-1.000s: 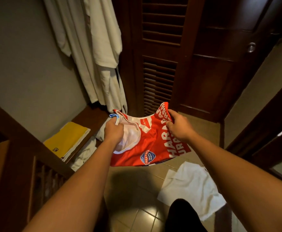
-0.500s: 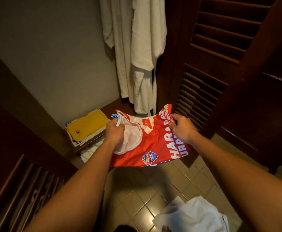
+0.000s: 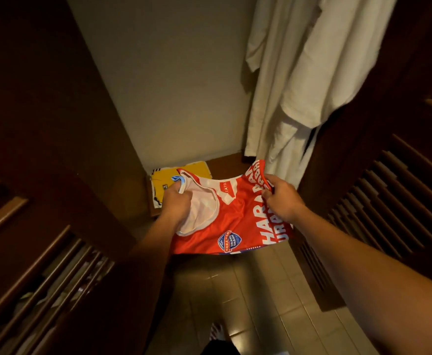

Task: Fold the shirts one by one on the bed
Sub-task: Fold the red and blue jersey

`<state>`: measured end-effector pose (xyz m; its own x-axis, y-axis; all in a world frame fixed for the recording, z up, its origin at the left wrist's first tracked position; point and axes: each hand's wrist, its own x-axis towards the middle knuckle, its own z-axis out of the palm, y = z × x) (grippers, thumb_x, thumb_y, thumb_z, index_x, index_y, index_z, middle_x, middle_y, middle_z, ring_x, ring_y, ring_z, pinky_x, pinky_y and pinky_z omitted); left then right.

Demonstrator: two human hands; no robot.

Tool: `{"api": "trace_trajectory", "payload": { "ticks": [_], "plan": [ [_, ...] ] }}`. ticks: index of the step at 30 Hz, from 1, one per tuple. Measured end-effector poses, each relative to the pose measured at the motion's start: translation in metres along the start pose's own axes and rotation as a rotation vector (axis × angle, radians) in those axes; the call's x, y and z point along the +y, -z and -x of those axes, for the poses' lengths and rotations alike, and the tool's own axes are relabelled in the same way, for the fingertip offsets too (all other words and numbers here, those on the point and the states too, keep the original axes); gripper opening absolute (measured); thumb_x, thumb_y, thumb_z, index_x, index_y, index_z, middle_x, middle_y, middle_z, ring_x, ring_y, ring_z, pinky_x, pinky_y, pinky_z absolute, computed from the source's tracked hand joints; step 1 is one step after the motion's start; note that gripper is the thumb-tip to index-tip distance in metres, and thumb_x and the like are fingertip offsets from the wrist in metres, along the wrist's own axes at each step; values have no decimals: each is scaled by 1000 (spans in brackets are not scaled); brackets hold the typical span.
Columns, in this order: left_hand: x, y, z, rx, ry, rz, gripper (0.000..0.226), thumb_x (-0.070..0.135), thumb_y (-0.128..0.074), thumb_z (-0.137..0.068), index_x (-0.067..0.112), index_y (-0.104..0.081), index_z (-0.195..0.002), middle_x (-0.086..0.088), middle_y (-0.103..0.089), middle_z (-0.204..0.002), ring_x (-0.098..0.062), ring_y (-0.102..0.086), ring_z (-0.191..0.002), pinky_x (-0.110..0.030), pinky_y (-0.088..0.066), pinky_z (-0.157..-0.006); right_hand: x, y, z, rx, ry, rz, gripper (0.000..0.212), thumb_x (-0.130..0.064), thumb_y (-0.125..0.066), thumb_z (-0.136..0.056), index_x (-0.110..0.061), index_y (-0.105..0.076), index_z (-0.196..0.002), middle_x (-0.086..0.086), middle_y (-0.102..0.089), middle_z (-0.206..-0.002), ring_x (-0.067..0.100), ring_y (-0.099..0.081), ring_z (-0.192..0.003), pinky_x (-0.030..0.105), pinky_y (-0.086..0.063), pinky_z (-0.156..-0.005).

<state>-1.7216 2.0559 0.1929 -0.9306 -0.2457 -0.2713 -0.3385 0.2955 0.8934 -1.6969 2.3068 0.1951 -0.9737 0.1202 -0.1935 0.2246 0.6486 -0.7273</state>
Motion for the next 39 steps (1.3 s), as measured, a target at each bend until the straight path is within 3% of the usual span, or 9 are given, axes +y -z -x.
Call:
{"api": "trace_trajectory", "payload": {
  "ticks": [8,14,18,21,26,30,32,35,39],
  "plan": [
    [-17,2,-109,108,51,48,46,3,-59,-92,3,-60,-138,-19,-64,-133,-37,-58,-125,-48,-46,-109,-23,-42,-117,-42,124,69,46,-19,-49,-104,-23,-44,-150,6,-61,-139,28,-60,-122,40,-49,-103],
    [-49,-20,-189,171,27,74,45,-1,-58,-90,2,-63,-134,-15,-67,-128,-30,-61,-120,-44,-48,-108,-3,-89,-207,-56,182,29,41,-22,-50,-105,-23,-48,-146,3,-65,-132,24,-65,-113,41,-53,-97],
    [-95,-40,-245,217,4,129,44,-3,-57,-89,6,-66,-132,-12,-70,-116,-32,-67,-110,-47,-54,-100,33,-133,-271,-36,228,-34,39,-22,-49,-106,-22,-50,-145,1,-66,-128,11,-60,-94,27,-48,-81],
    [-146,-59,-289,238,-11,165,41,0,-58,-83,12,-72,-120,-13,-74,-106,-35,-70,-101,-54,-57,-94,70,-176,-313,-25,268,-67,40,-24,-48,-106,-21,-50,-146,2,-66,-130,12,-63,-96,25,-48,-80],
    [-224,-85,-353,252,-39,200,26,18,-59,-64,32,-76,-78,-14,-76,-100,-36,-73,-95,-57,-58,-90,125,-231,-367,18,356,-50,37,-27,-45,-107,-18,-53,-143,4,-68,-126,20,-67,-104,29,-49,-84],
    [-268,-103,-384,294,-77,256,34,4,-61,-85,25,-74,-109,-12,-74,-105,-32,-71,-97,-51,-57,-94,167,-278,-410,56,384,-109,36,-28,-46,-107,-19,-55,-140,3,-69,-123,18,-68,-99,34,-55,-86],
    [-287,-106,-395,320,-73,282,39,-5,-58,-90,12,-70,-123,-15,-71,-108,-30,-68,-97,-49,-55,-93,178,-295,-422,58,403,-113,35,-26,-47,-107,-18,-57,-139,3,-69,-121,15,-65,-94,28,-52,-80],
    [-301,-102,-418,363,-60,331,40,-8,-57,-89,5,-68,-126,-23,-70,-115,-37,-68,-106,-53,-54,-98,179,-314,-442,58,418,-129,33,-23,-47,-106,-17,-58,-137,4,-69,-119,6,-60,-83,18,-45,-66],
    [-293,-94,-447,398,-78,364,43,-7,-56,-91,7,-65,-131,-16,-69,-111,-28,-65,-100,-39,-54,-93,176,-331,-463,52,401,-176,31,-21,-45,-107,-16,-60,-134,3,-69,-113,2,-61,-80,19,-46,-66]
  ]
}}
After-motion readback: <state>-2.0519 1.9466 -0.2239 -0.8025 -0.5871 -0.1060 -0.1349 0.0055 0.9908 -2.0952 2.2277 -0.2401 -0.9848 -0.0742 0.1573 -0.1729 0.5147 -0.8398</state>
